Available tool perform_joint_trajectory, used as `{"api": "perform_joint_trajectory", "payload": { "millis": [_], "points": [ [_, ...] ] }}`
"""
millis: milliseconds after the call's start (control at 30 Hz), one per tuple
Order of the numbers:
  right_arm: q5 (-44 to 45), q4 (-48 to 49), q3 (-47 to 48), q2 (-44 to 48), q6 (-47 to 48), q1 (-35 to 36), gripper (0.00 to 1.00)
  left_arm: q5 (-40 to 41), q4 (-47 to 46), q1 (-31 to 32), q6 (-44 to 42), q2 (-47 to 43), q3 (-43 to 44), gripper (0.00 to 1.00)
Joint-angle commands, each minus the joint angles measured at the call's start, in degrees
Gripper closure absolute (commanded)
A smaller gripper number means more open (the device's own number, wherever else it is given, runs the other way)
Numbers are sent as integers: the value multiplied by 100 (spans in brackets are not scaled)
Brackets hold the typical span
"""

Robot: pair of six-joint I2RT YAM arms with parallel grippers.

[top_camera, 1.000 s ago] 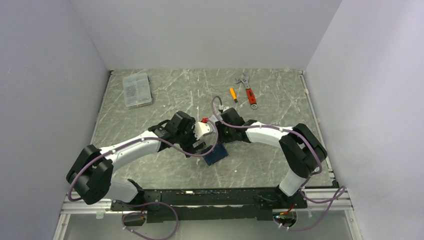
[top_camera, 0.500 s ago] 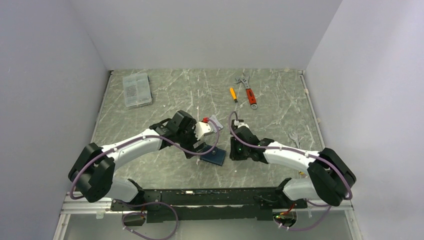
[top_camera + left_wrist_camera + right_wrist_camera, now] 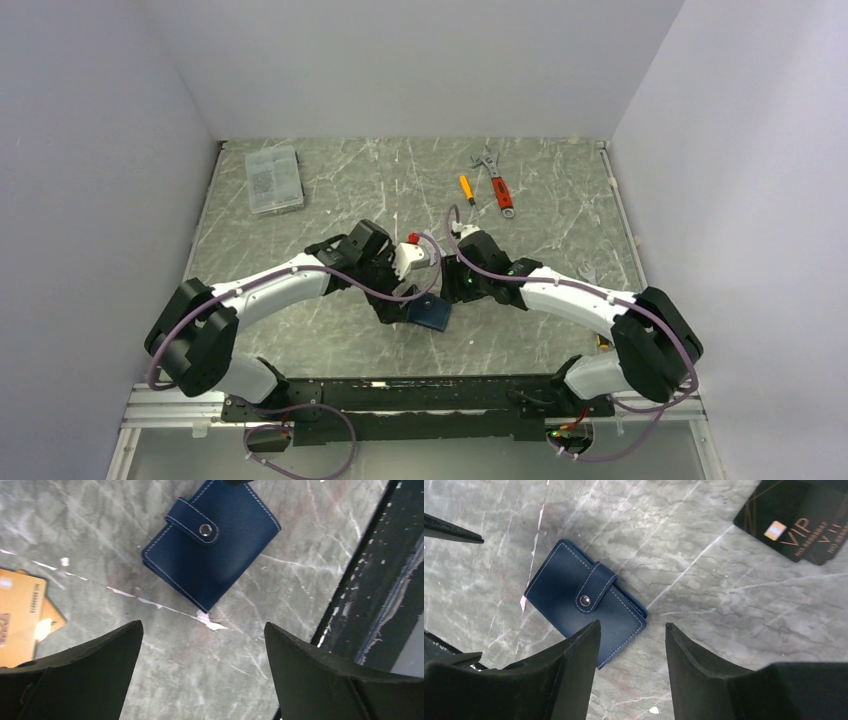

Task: Put the credit cards into the card holder
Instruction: Open the card holder at the center of the board.

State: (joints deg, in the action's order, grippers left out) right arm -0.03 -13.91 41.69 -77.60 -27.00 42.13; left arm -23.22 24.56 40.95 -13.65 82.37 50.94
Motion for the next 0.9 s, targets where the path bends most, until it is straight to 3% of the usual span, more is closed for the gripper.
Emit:
{"api": "perform_joint_trajectory", "payload": {
  "millis": [0,267,467,567,667,733,767,867],
  "points": [
    [-598,448,129,-167,415,-27,46,-599,-258,-8,415,76,-159,1],
    [-1552,847,61,-847,539,-282,47,-184,-343,3,625,209,-22,1],
    [-1707,997,-132,-945,420,-355,52,151,-388,-15,897,319,-120,2],
    [-1691,1124,-429,-785,196,-358,61,554,-137,-14,1038,529,114,10],
    [-1723,1354,-901,-500,-126,-347,74,249,-110,-69,1189,565,211,12],
    [-1668,1634,-1222,-266,-343,-352,87,-131,-69,-124,1430,653,309,12],
    [-1631,1717,-1361,-116,-430,-349,100,-344,-50,-174,1583,723,352,11],
    [-1526,1853,-1599,174,-601,-359,100,-912,-56,-380,1731,955,422,9]
  ]
}}
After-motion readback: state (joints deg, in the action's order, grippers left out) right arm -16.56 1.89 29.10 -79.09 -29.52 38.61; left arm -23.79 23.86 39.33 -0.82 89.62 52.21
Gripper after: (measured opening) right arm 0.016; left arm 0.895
